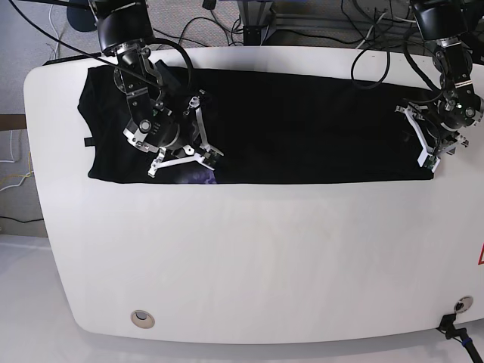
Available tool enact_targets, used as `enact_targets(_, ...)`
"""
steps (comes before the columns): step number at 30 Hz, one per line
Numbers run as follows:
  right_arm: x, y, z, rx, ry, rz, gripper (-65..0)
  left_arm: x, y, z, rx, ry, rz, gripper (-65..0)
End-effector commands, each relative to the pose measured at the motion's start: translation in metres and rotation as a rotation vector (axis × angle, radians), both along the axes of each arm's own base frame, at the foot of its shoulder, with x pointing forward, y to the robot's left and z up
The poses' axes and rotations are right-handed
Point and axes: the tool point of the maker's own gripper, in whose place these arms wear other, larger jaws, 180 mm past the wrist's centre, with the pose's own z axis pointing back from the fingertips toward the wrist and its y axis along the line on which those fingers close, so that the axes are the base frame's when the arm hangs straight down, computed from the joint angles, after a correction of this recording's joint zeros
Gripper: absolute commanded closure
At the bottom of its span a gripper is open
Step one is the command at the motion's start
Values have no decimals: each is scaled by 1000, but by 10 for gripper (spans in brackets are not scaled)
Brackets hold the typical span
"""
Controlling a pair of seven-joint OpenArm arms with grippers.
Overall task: Fold the T-shirt properly
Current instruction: 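Adjust the shirt end with the right gripper, holding it in place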
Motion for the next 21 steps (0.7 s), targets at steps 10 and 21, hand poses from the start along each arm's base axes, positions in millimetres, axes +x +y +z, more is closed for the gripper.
enact_targets(10,-6,-17,-16,50,-10,7,0,-3,25,5,25,-3,51,-360)
enact_targets(21,27,-20,18,317,-208,-196,0,-5,30,5,33,7,54,-360)
